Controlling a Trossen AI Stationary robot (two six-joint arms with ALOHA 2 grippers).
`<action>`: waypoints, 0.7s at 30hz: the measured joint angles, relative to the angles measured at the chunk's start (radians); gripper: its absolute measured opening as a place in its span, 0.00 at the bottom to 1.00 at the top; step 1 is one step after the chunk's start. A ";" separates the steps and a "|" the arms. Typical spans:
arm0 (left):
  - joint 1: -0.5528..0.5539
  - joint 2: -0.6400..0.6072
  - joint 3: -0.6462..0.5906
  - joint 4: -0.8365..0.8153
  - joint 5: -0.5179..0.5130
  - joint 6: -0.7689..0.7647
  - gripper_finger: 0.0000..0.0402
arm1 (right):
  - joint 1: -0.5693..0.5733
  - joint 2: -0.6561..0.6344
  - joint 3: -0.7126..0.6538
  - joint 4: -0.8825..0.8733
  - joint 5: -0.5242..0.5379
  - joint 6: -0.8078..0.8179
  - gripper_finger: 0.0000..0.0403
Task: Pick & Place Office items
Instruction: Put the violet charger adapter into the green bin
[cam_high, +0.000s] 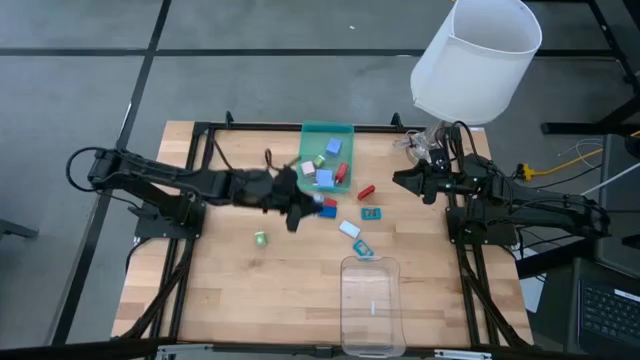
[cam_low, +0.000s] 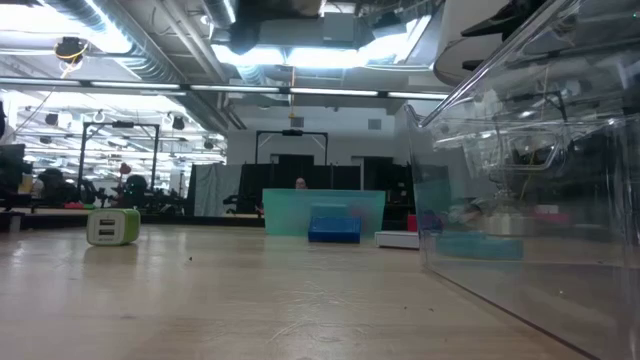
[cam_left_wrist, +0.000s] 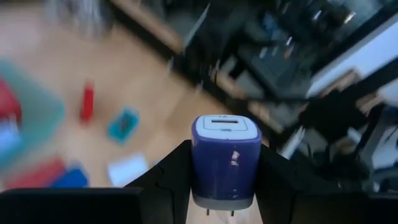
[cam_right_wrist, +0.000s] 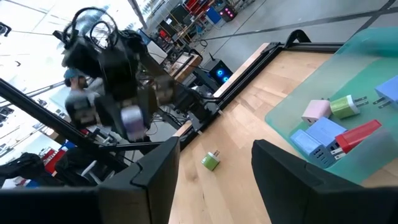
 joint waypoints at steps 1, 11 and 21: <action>0.028 -0.001 0.000 0.031 0.009 0.030 0.31 | 0.000 0.000 0.000 0.000 0.000 0.000 0.50; 0.385 0.086 0.001 0.167 0.225 0.179 0.31 | 0.000 0.000 0.000 0.000 0.000 -0.015 0.50; 0.611 0.330 0.020 0.376 0.472 0.171 0.31 | 0.000 0.000 0.000 0.000 0.000 -0.016 0.50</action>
